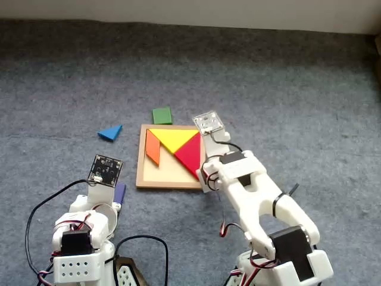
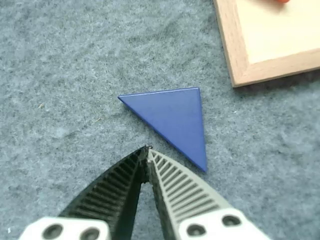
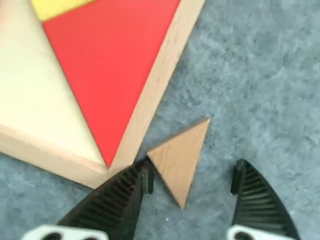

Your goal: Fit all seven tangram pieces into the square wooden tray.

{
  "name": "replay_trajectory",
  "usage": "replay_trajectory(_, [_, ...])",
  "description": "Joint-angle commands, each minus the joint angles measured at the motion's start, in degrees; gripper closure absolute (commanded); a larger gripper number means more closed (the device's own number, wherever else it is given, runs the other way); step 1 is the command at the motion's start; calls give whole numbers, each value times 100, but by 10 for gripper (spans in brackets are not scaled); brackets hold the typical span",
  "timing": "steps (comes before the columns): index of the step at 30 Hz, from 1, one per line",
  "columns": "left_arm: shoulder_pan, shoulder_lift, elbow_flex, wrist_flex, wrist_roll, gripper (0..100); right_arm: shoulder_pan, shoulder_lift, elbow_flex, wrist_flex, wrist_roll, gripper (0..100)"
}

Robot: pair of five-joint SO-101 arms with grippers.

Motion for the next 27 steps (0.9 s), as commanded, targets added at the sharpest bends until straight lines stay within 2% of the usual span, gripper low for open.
replay_trajectory(1, [-22, -145, 110, 26, 18, 994, -207, 4, -312, -233, -237, 746])
replay_trajectory(9, [-22, -145, 110, 26, 18, 994, -198, 22, -312, -251, -598, 746])
replay_trajectory(19, [-22, -145, 110, 26, 18, 994, -13, 664, -558, -558, -615, 746])
replay_trajectory(27, [-22, -145, 110, 26, 18, 994, -4, 593, -804, -549, -1301, 746])
